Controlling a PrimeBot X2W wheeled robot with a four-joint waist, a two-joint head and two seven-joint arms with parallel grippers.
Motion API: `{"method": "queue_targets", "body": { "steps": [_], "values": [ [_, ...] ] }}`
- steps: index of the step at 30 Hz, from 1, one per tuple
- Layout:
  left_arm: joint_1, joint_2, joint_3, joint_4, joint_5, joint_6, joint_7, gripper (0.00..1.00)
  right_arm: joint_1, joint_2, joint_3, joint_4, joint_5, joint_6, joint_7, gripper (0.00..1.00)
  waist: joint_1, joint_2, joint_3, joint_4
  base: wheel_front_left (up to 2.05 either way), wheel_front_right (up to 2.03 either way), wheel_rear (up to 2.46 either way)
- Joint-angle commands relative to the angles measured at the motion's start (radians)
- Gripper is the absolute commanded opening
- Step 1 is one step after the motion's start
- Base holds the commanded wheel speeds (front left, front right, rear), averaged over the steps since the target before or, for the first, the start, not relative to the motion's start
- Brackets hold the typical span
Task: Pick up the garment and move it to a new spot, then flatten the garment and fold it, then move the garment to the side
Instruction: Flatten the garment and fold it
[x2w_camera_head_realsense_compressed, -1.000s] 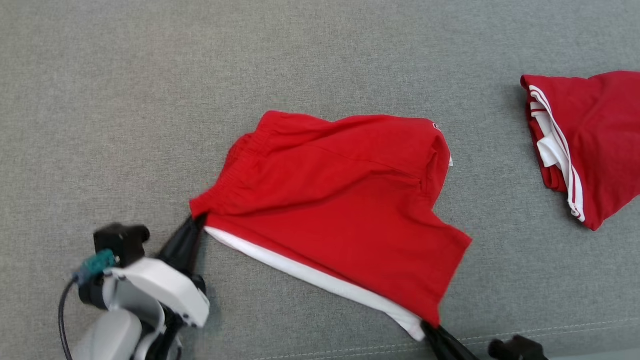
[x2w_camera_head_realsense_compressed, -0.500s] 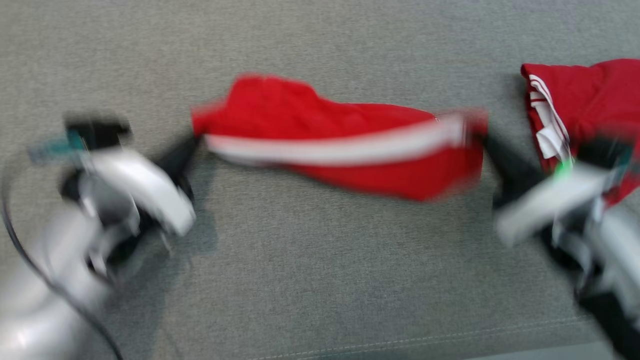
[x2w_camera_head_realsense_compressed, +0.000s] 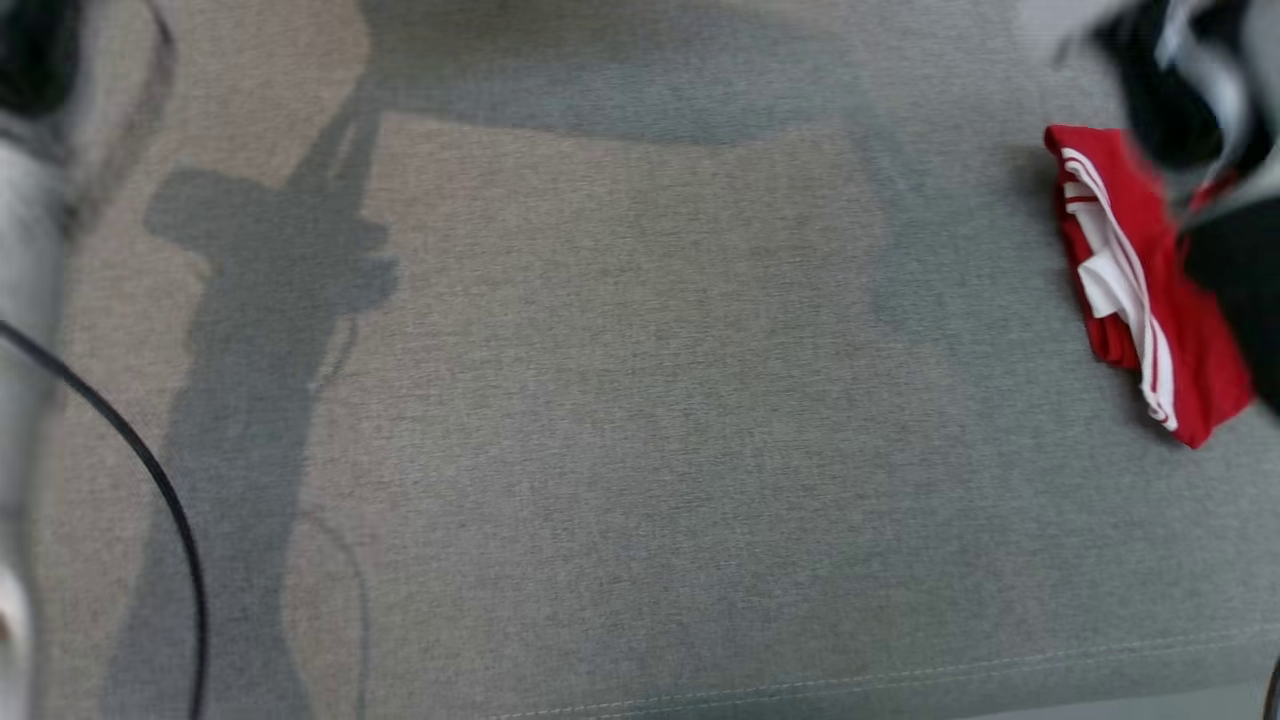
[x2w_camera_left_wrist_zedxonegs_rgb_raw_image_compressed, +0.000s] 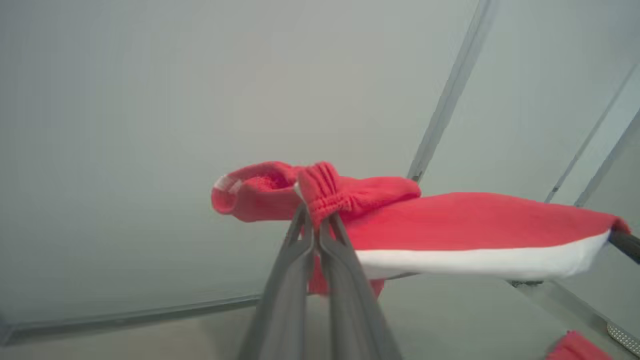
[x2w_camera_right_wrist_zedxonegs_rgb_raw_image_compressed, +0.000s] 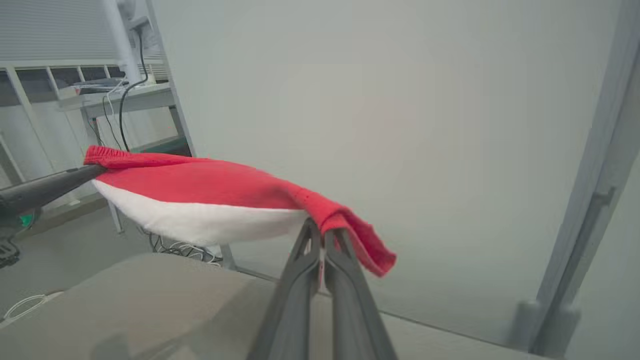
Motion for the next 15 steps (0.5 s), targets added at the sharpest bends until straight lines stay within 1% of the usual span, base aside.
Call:
{"method": "queue_targets", "body": {
  "steps": [1,3,5,6,8,11,13,15],
  "values": [
    [0.066,0.032,0.015,0.003,0.007,0.0,-0.02,0.0,0.083,-0.004,0.006,-0.025,0.03,0.0,-0.007,0.0,0.0,0.0,0.006,0.018,0.0,0.0,0.0],
    [0.197,0.003,-0.007,0.042,0.012,0.006,-0.076,0.0,0.2,-0.032,0.037,-0.036,0.07,0.0,-0.015,0.0,0.0,0.0,0.016,0.032,0.0,0.0,0.0],
    [0.315,-0.04,-0.014,0.098,-0.014,0.006,-0.117,0.0,0.319,-0.046,0.056,-0.041,0.12,0.0,-0.027,0.0,0.0,0.0,0.029,0.041,0.0,0.0,0.0],
    [0.358,-0.051,-0.015,0.125,-0.013,0.011,-0.147,0.0,0.373,-0.053,0.061,-0.039,0.142,0.0,-0.037,0.0,0.0,0.0,0.033,0.042,0.0,0.0,0.0],
    [0.427,-0.083,-0.023,0.169,-0.022,0.007,-0.189,0.0,0.475,-0.064,0.075,-0.041,0.188,0.0,-0.044,0.0,0.0,0.0,0.039,0.046,0.0,0.0,0.0],
    [0.478,-0.099,-0.045,0.209,-0.005,0.002,-0.244,0.0,0.593,-0.083,0.073,-0.063,0.243,0.0,-0.079,0.0,0.0,0.0,0.039,0.048,0.0,0.0,0.0],
    [0.499,-0.088,-0.067,0.213,0.024,-0.001,-0.273,0.0,0.648,-0.091,0.072,-0.082,0.259,0.0,-0.101,0.0,0.0,0.0,0.029,0.041,0.0,0.0,0.0],
    [0.526,-0.084,-0.069,0.199,0.029,-0.002,-0.295,0.0,0.692,-0.098,0.06,-0.107,0.267,0.0,-0.124,0.0,0.0,0.0,0.015,0.035,0.0,0.0,0.0]
  ]
}}
